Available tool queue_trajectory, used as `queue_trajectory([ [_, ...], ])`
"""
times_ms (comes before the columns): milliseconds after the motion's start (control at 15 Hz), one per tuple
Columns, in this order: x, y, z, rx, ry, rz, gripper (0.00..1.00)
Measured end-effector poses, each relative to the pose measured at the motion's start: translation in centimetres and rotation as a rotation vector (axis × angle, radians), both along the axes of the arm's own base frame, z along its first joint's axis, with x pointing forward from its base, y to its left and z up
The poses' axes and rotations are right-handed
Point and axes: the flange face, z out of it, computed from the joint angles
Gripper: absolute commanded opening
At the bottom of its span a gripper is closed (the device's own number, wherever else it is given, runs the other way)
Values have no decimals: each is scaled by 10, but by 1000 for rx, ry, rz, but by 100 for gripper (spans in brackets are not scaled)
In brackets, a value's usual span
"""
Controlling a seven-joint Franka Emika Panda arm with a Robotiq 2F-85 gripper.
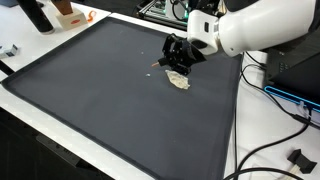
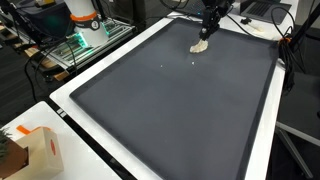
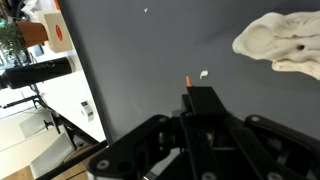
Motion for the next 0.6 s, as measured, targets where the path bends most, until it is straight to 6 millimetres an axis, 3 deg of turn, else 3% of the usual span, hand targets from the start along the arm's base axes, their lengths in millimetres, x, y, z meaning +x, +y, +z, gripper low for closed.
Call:
queue_trajectory([
  [600,14,-3,18,89,10,87,3],
])
